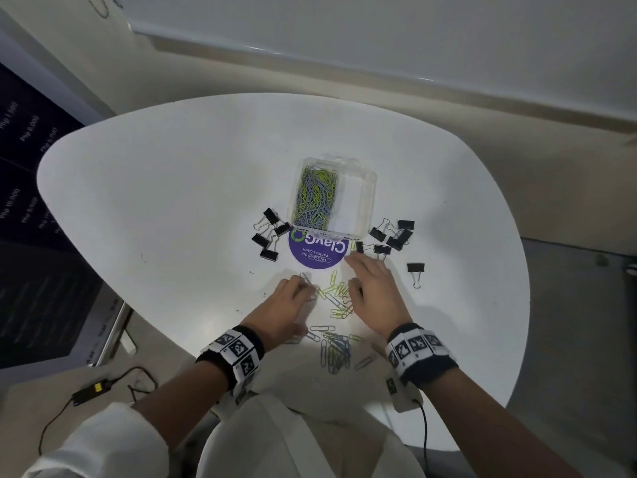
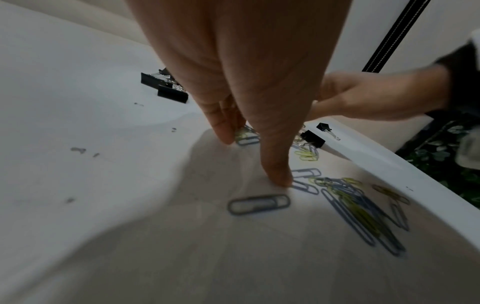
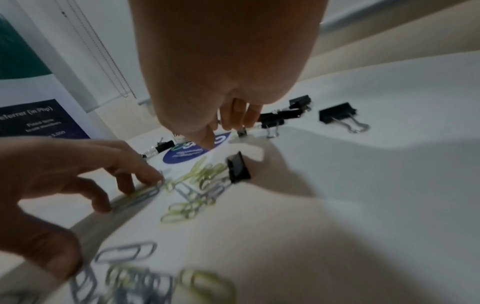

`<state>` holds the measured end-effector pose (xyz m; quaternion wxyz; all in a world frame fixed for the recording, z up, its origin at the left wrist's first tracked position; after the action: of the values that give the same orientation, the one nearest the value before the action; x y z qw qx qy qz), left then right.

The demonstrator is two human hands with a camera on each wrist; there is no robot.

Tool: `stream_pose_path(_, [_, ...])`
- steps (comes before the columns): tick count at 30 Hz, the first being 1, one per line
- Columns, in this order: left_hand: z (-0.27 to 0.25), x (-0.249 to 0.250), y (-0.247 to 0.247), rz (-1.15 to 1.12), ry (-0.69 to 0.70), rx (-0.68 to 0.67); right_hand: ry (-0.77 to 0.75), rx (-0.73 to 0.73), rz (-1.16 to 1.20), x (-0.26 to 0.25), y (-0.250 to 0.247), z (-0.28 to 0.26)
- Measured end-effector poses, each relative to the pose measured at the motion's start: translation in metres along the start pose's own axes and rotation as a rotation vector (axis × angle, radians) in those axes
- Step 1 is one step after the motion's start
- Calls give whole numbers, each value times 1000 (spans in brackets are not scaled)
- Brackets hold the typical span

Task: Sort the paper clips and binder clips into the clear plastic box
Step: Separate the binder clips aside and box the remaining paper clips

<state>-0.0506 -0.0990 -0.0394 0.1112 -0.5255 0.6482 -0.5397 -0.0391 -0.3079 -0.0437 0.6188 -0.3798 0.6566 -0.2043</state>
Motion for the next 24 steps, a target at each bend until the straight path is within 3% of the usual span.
stream_pose_path(3, [0,9,4,37,81,57,67,-118,-148,-5,4,16])
stream_pose_path(6, [-2,11,1,16,62,83,81,-127,-175,-10,9,13])
stream_pose_path(9, [-5,6,-6,-5,45,144,8,-156,-147,-16,13,-7])
stream_pose_path(12, [-8,-7,-9,-62,-8,118,-81,-219,-45,-20,16,-31])
stream_pose_path(14, [-12,-14,-8,-50,-21,102,-99,-180,23,-16,11,-40])
stream_pose_path(17, [-21,-19,-5,-33,-66,-8,33,-172,90,0,-2,-55])
stream_pose_path(20, [-26,-17,2,-82,-73,-85,165,-303,102,16,-2,-74])
stream_pose_path(22, [-22,-12,4,-150,-49,-90,176,-344,111,18,7,-80])
stream_pose_path(24, [-15,-5,5,-154,8,-44,179,-295,168,16,16,-79])
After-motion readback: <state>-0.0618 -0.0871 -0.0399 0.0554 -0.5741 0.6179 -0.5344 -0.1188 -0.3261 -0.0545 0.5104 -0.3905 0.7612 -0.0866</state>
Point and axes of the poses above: each hand's wrist, its own z-axis towards the middle knuckle, its own y-axis out of the palm, x = y × z, the point moved 3 cm from there along z, towards the middle knuckle, and after that the axes turned 7 degrees about z, right-handed, at the moved point
